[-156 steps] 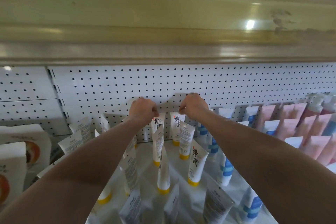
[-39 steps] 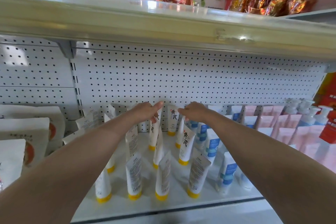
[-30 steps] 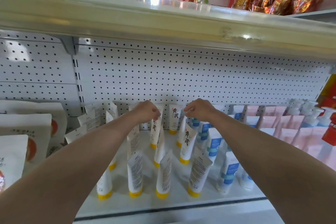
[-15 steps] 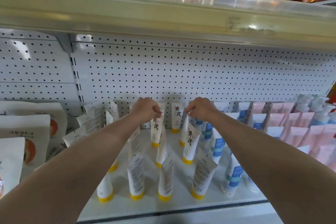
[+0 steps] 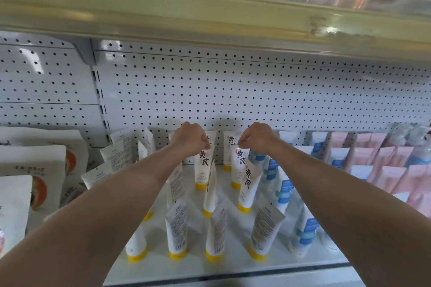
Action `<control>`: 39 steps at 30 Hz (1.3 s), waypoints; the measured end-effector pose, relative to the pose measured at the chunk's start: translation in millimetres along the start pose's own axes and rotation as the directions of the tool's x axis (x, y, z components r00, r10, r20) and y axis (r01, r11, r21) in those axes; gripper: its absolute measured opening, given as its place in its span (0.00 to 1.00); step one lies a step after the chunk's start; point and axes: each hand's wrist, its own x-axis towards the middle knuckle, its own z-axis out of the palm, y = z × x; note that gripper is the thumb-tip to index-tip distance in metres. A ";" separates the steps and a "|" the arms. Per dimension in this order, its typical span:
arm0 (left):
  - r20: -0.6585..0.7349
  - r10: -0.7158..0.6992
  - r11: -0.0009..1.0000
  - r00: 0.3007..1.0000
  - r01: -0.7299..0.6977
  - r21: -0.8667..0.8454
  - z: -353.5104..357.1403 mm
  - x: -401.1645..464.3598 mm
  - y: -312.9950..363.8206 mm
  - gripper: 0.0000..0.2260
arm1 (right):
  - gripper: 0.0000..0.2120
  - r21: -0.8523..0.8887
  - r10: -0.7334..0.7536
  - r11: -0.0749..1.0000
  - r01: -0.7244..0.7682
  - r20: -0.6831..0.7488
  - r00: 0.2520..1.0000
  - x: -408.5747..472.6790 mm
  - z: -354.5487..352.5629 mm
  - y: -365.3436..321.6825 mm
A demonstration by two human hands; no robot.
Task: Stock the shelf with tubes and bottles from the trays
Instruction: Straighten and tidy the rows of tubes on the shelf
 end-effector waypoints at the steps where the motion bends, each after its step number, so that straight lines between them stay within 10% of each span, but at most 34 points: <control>1: 0.001 -0.001 1.000 1.000 0.001 -0.004 0.4 0.4 1.5 0.05 | 0.02 -0.002 -0.001 1.000 0.001 0.000 1.000 0.4 0.4 -0.1; 39: -0.028 0.019 0.997 0.999 -0.021 -0.074 3.4 1.9 10.8 0.06 | 0.03 0.046 0.027 0.999 -0.025 -0.039 0.999 -7.4 1.2 2.7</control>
